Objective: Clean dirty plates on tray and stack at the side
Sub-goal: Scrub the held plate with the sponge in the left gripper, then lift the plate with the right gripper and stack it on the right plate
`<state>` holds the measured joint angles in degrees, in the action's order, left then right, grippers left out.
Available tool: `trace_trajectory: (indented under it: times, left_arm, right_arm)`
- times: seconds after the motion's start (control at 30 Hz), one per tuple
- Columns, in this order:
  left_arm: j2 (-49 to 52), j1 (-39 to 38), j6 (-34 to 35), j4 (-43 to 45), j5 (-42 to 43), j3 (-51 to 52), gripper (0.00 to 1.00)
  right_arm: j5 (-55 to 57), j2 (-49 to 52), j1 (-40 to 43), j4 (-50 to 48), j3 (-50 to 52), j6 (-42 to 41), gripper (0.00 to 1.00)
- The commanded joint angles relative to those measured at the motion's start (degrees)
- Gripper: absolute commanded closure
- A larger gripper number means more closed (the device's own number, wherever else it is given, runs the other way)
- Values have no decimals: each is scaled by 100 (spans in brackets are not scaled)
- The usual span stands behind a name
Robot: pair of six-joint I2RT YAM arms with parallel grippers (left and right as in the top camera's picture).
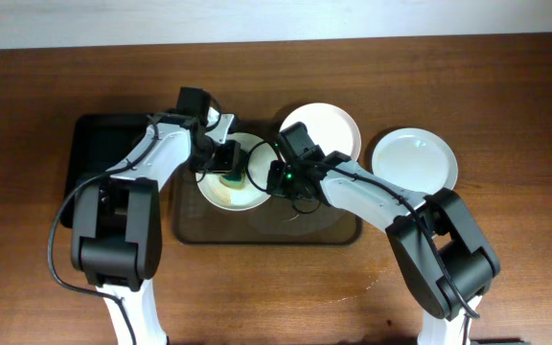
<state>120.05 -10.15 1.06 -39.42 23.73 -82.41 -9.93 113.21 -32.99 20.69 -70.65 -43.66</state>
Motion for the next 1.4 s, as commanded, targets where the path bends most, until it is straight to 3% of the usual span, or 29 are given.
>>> trace_trajectory:
  times: [0.0, 0.03, 0.1, 0.13, 0.3, 0.33, 0.43, 0.5, 0.63, 0.73, 0.77, 0.83, 0.87, 0.97, 1.1, 1.13, 1.2, 1.23, 1.3, 1.37]
  left_arm:
    - [155, 76, 691, 645, -264, -17, 99]
    - [155, 96, 1047, 841, -1202, -17, 99]
    - [155, 94, 1137, 632, -2479, -15, 99]
    - [155, 94, 1137, 323, -2771, -15, 99]
    - [155, 96, 1102, -1423, -2820, -15, 99]
    - [155, 85, 876, -1687, -2691, -15, 99]
    - [155, 85, -680, -2573, -905, -15, 99]
    - [155, 85, -1150, -2935, -525, -15, 99]
    - [155, 186, -1102, -2750, -96, -17, 100]
    - [155, 297, -267, -1163, -105, -15, 99]
    - [155, 264, 120, -463, -553, -15, 99]
    - [155, 245, 675, 79, -1937, -17, 100]
    - [144, 245, 686, 116, -2033, -72, 100]
    - [37, 247, 684, -741, -2015, -988, 99]
    - [-94, 291, 680, -2809, -2013, -3338, 99]
    - [-98, 326, 638, -3165, -2013, -3703, 99]
    - [-101, 439, 570, -3230, -2013, -3751, 99]
    - [-98, 573, 573, -3222, -2013, -3748, 99]
    - [-98, 717, 573, -3230, -2013, -3742, 99]
    - [-98, 782, 573, -3324, -2015, -3738, 99]
  right_arm:
    - [-125, 76, -68, 50, 24, 142, 96]
    - [-125, 76, -68, 50, 24, 162, 96]
    - [-125, 76, -68, 50, 24, 162, 96]
    - [-125, 76, -68, 50, 24, 162, 96]
    - [-125, 76, -68, 48, 24, 164, 96]
    - [-125, 76, -68, 48, 24, 162, 96]
    - [-122, 76, -68, 48, 24, 162, 96]
    - [-125, 76, -68, 48, 24, 162, 96]
    - [-125, 76, -68, 46, 24, 162, 96]
    - [-125, 76, -68, 46, 24, 162, 96]
    - [-125, 76, -68, 46, 24, 164, 96]
    - [-125, 76, -68, 46, 24, 166, 96]
    - [-127, 76, -68, 46, 24, 184, 96]
    - [-76, 76, -68, 46, 24, 179, 96]
    - [-33, 236, -68, -116, 24, 114, 95]
    - [-35, 289, -68, -273, 24, 111, 85]
    - [-59, 422, -68, -450, 24, 9, 76]
    - [-142, 494, -68, -581, 22, -37, 76]
    - [-267, 492, -68, -584, 22, -33, 96]
    - [-942, 391, -57, -358, -223, 448, 96]
